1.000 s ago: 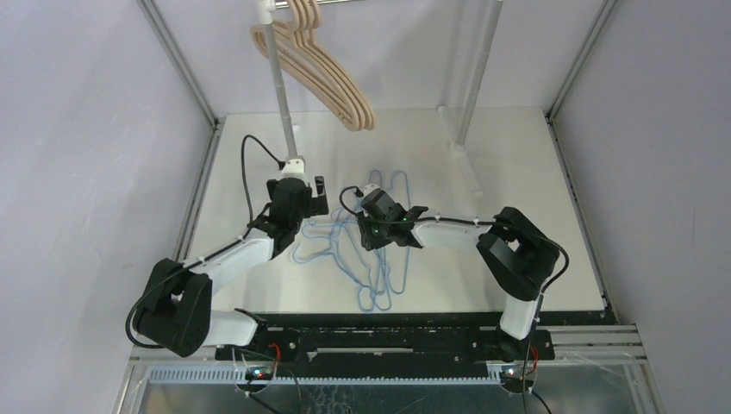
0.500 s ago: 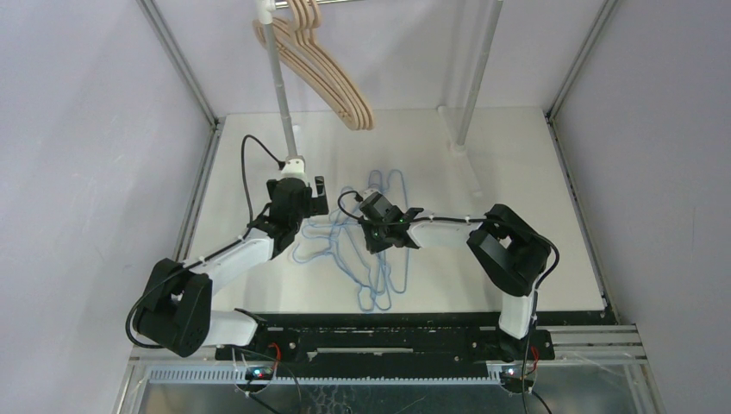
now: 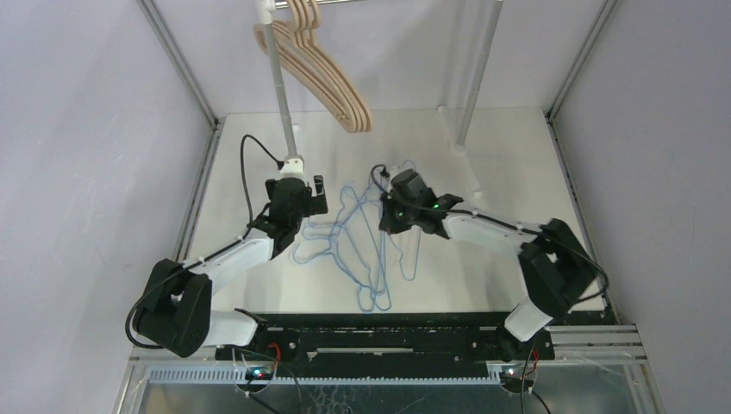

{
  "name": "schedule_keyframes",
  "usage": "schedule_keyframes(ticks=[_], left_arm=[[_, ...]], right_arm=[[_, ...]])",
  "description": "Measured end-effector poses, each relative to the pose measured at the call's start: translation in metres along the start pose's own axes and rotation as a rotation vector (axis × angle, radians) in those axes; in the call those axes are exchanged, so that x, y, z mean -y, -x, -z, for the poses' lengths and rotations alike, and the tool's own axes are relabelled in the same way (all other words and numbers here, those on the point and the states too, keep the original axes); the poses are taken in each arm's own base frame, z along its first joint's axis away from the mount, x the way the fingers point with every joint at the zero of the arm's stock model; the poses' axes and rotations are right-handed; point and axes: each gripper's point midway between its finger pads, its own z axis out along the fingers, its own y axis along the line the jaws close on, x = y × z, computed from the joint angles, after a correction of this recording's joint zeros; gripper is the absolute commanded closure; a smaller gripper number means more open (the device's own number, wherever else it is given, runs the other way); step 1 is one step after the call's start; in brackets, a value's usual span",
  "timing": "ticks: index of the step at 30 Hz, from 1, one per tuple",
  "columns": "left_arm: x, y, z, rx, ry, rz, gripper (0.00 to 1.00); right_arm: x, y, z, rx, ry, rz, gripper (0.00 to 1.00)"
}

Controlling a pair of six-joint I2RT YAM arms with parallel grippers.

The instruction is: Organize the hangers

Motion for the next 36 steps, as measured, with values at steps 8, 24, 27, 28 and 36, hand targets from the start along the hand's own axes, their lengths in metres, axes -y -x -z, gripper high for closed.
schedule_keyframes(ticks=[8, 24, 27, 28, 36], left_arm=[[0.000, 0.001, 0.000, 0.002, 0.002, 0.001, 0.01], [0.000, 0.004, 0.002, 0.012, 0.000, 0.006, 0.01], [-0.001, 0.003, 0.003, 0.014, -0.001, 0.007, 0.00], [-0.001, 0.002, 0.003, 0.011, 0.000, 0.006, 0.00], [-0.002, -0.001, 0.003, 0.007, 0.003, 0.003, 0.01]], right_arm=[[0.018, 0.043, 0.068, 0.126, 0.135, -0.080, 1.00], [0.020, 0.114, 0.147, 0.355, 0.472, -0.252, 1.00], [0.010, 0.135, 0.162, 0.408, 0.515, -0.232, 1.00], [0.006, 0.146, 0.169, 0.430, 0.535, -0.220, 1.00], [-0.023, 0.230, 0.214, 0.581, 0.657, -0.131, 1.00]])
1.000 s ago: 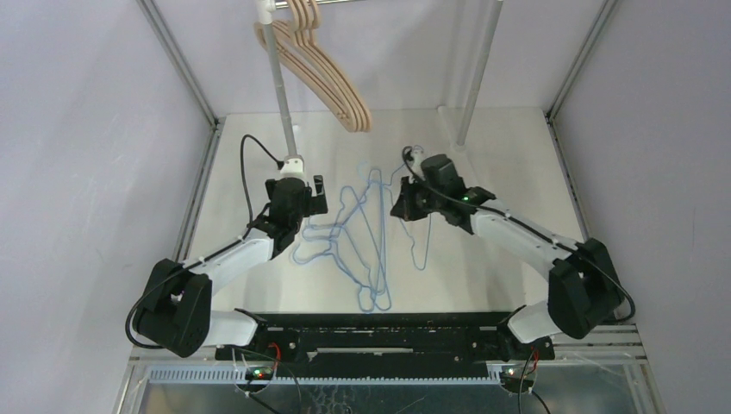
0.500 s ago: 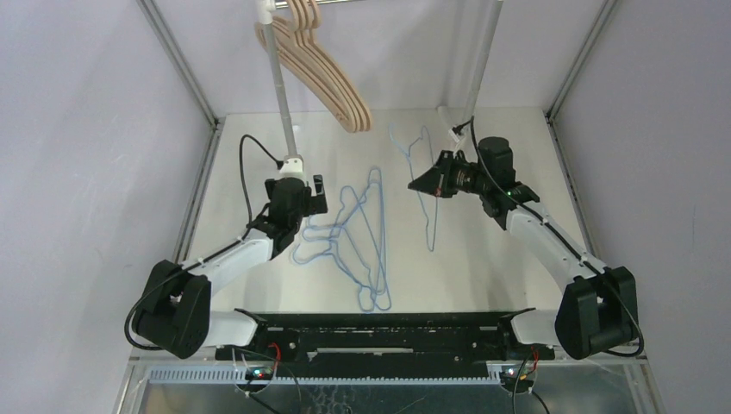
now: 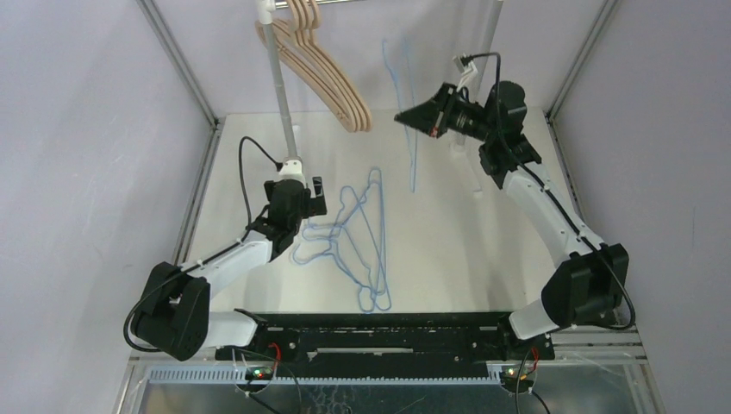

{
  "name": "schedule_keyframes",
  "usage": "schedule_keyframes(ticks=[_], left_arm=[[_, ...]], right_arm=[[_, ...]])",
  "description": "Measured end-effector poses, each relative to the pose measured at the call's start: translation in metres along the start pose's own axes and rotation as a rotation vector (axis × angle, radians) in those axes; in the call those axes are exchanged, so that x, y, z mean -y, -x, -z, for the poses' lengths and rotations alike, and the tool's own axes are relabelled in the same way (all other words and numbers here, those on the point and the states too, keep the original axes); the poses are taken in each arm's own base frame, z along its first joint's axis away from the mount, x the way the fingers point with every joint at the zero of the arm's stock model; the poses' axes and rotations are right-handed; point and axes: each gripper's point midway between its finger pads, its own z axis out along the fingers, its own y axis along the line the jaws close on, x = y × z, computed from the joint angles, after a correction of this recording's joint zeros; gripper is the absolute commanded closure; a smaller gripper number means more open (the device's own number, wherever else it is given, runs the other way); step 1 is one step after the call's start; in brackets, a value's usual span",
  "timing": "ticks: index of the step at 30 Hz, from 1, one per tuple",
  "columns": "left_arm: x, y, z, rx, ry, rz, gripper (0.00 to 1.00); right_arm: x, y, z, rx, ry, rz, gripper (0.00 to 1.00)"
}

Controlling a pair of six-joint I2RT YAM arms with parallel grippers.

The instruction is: Organize the hangers

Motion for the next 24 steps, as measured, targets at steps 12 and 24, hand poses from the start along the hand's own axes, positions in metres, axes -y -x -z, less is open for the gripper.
schedule_keyframes(ticks=[12, 24], left_arm=[[-0.001, 0.000, 0.000, 0.002, 0.006, -0.001, 0.00], [-0.002, 0.000, 0.000, 0.003, 0.009, -0.001, 0.01]], right_arm=[[-0.016, 0.064, -0.049, 0.026, 0.180, -0.031, 1.00], [-0.034, 0.109, -0.078, 0.065, 0.261, -0.015, 1.00]])
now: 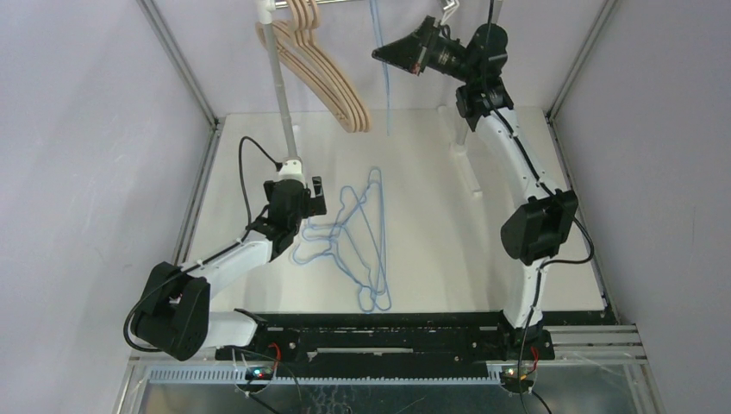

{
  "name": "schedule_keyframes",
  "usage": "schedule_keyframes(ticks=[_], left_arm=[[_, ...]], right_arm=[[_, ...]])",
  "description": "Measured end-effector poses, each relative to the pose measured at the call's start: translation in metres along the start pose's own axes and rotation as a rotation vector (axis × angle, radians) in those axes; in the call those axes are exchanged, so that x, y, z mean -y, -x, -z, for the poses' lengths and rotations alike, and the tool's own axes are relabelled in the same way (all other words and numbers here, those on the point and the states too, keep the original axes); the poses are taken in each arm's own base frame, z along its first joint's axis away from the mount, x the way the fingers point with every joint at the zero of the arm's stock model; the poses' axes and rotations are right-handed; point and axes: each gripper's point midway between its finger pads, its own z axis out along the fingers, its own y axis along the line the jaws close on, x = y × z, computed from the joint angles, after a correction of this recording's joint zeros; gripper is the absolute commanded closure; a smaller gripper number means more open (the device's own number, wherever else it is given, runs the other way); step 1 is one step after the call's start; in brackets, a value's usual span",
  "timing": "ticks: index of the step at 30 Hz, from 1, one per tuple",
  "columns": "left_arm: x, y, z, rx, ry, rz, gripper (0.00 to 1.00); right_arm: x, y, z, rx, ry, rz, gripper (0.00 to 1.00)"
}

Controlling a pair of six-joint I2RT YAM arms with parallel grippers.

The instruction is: Organize the hangers

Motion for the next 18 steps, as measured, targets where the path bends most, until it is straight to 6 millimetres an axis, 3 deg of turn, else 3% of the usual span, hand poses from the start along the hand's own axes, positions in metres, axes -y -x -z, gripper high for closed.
schedule_keyframes(ticks=[4, 13, 18], left_arm=[[0.000, 0.000, 0.000, 0.000, 0.000, 0.000, 0.01], [0.000, 0.000, 0.000, 0.000, 0.000, 0.000, 0.00], [0.000, 0.000, 0.000, 0.000, 0.000, 0.000, 0.01]], right_arm=[[0.003, 0.007, -0.013, 0.010, 0.008, -0.010, 1.00], [0.079, -0.022, -0.036, -0.007, -0.088, -0.158, 1.00], [0.079, -0.021, -0.040, 0.003, -0.101, -0.154, 1.00]])
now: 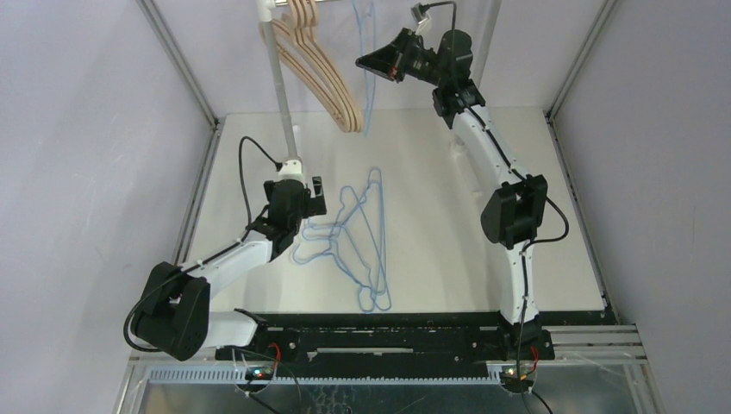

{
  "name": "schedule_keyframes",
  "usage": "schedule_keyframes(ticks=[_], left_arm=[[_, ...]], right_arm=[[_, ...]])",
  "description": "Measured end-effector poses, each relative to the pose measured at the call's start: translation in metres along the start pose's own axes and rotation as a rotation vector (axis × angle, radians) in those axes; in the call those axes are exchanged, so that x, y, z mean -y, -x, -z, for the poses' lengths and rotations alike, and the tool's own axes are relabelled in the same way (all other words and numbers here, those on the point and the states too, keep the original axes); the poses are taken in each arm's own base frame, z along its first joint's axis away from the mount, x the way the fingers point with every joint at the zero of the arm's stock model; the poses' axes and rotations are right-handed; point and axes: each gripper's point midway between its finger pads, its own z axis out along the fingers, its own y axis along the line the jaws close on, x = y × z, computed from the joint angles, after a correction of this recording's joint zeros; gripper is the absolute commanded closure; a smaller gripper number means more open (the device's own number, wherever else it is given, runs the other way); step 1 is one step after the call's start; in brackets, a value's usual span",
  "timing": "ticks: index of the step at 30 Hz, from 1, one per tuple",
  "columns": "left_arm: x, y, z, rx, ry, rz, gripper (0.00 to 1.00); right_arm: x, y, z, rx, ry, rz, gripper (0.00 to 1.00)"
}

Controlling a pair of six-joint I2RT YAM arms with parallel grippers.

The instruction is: Organize the hangers

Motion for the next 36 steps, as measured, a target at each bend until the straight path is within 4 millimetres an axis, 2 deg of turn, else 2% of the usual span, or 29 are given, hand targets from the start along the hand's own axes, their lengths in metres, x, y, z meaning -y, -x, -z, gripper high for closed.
schedule_keyframes(ticks=[5, 6, 8, 10, 11, 18, 21, 23, 26, 32, 34, 36], left_arm=[[0.000, 0.000, 0.000, 0.000, 0.000, 0.000, 0.01], [0.000, 0.000, 0.000, 0.000, 0.000, 0.000, 0.01], [0.000, 0.000, 0.000, 0.000, 0.000, 0.000, 0.01], [0.000, 0.000, 0.000, 0.000, 0.000, 0.000, 0.01], [0.000, 0.000, 0.000, 0.000, 0.000, 0.000, 0.01], [0.000, 0.000, 0.000, 0.000, 0.000, 0.000, 0.01], [0.000, 0.000, 0.000, 0.000, 0.000, 0.000, 0.01], [0.000, 0.000, 0.000, 0.000, 0.000, 0.000, 0.01], [0.000, 0.000, 0.000, 0.000, 0.001, 0.000, 0.01], [-0.001, 0.000, 0.000, 0.002, 0.008, 0.001, 0.01], [-0.001, 0.000, 0.000, 0.002, 0.008, 0.001, 0.01], [-0.001, 0.000, 0.000, 0.002, 0.008, 0.001, 0.01]], right_arm=[[0.001, -0.009, -0.005, -0.018, -0.014, 0.007, 1.00], [0.000, -0.011, -0.006, -0.023, -0.012, 0.009, 0.95], [-0.002, -0.013, -0.007, -0.029, -0.011, 0.012, 0.78], [-0.001, -0.013, -0.007, -0.029, -0.015, 0.015, 0.43], [0.002, -0.016, -0.006, -0.036, -0.027, 0.012, 0.36], [0.037, -0.040, 0.019, -0.032, -0.170, -0.014, 0.14], [0.039, -0.044, 0.036, -0.010, -0.224, 0.015, 0.09], [0.034, -0.046, 0.049, 0.008, -0.256, 0.054, 0.08], [0.018, -0.046, 0.071, 0.043, -0.313, 0.147, 0.03], [-0.026, -0.048, 0.120, 0.110, -0.421, 0.332, 0.02], [-0.032, -0.054, 0.134, 0.120, -0.464, 0.375, 0.02], [-0.028, -0.063, 0.148, 0.117, -0.532, 0.411, 0.02]])
